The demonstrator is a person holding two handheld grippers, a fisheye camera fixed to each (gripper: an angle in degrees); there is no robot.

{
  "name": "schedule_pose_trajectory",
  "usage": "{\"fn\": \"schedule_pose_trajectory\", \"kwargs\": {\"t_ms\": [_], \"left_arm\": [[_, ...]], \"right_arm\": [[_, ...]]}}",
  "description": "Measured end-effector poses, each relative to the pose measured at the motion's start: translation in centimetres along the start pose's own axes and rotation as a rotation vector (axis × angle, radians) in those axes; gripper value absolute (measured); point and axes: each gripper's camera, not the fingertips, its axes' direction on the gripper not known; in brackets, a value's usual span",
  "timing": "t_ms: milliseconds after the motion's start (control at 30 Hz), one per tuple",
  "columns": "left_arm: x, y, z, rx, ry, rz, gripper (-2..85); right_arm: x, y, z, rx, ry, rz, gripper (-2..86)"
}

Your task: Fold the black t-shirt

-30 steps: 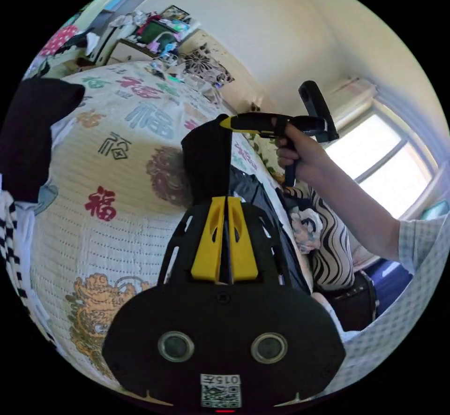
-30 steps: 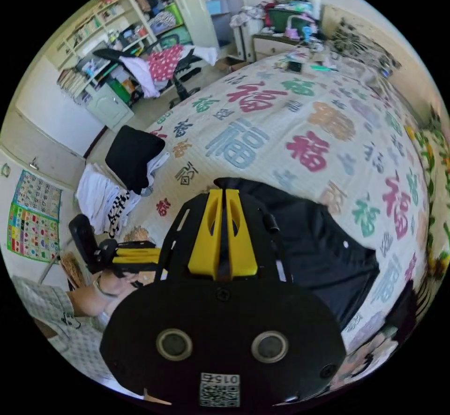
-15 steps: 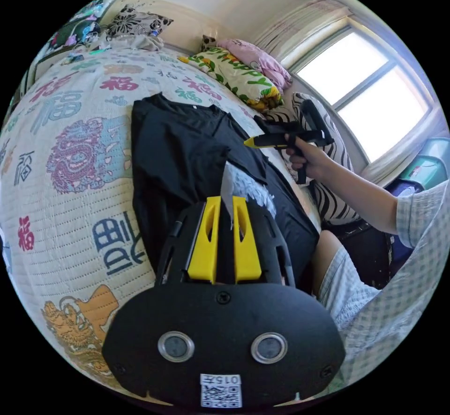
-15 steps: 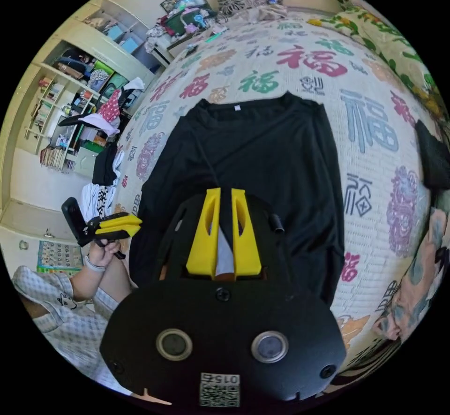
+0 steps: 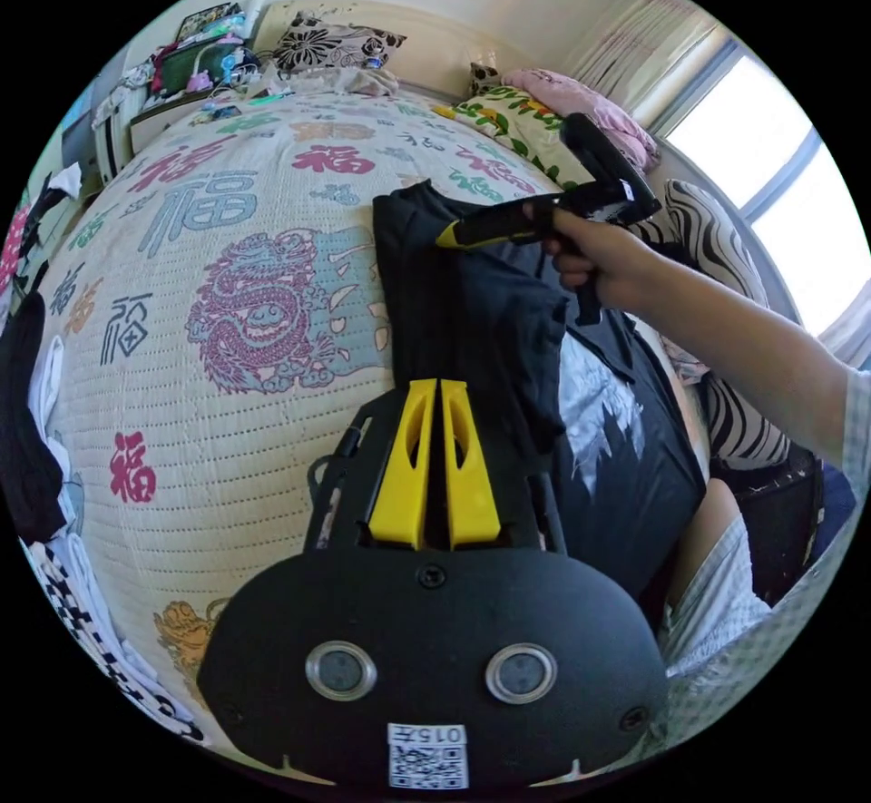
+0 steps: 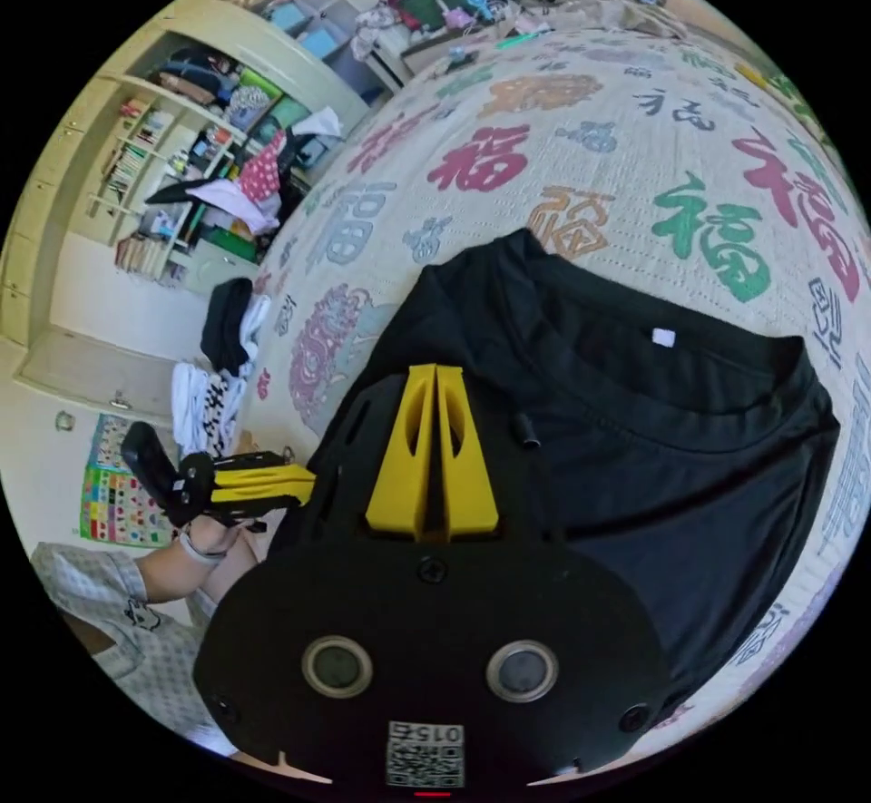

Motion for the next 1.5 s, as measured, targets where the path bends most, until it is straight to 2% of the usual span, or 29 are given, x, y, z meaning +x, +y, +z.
{"fn": "schedule_pose_trajectory", "kwargs": {"t_ms": [67,133,233,433,567,667,733,833,1033,1200,1433,1500], "left_arm": [[0.1,-0.3,-0.6,-0.003,0.022,0.006,2.7],[-0.5,-1.1,-1.6,0.081,0.042,0.003,5.1],[-1.9,-4.7,-1.4,0.130,0.031,0.010,9.2],[-2.3,-14.5,4.8,0.099,0.046,0.094,10.4],[-1.6,-19.1,9.8,0.009,0.036,0.104,9.7],[-0.6,-20.5,12.7,-0.080,0.046,0.117,5.5],[0.8,-20.7,13.4,-0.117,-0.002,0.197,2.0],[1.4,-21.7,13.6,-0.146,-0.013,0.202,0.4],[2.9,-24.5,12.1,-0.085,-0.070,0.185,-0.4],[4.7,-26.1,12.2,-0.090,-0.114,0.195,-0.5],[5.9,-22.0,11.3,-0.032,-0.072,0.216,-0.3],[6.2,-19.7,9.8,-0.001,-0.032,0.237,-0.3]], "right_arm": [[0.8,0.6,-2.1,0.069,-0.053,0.007,-0.1],[2.6,2.2,-6.5,0.171,-0.094,-0.008,1.9],[6.3,4.4,-11.6,0.235,0.045,0.012,7.5],[11.8,7.0,-16.3,0.227,0.333,0.068,11.5],[13.5,5.7,-15.4,0.112,0.259,0.065,12.8],[13.3,4.9,-14.6,0.038,0.311,0.081,8.2],[11.7,5.4,-14.6,0.014,0.366,-0.009,2.3],[10.9,5.6,-15.4,-0.047,0.343,-0.045,0.2],[9.8,5.3,-20.2,0.062,0.357,0.042,-0.8],[7.9,4.4,-22.0,0.058,0.453,0.053,-0.8],[6.5,9.8,-24.3,0.103,0.430,0.068,-0.5],[5.9,12.7,-25.9,0.136,0.366,0.046,-0.5]]}}
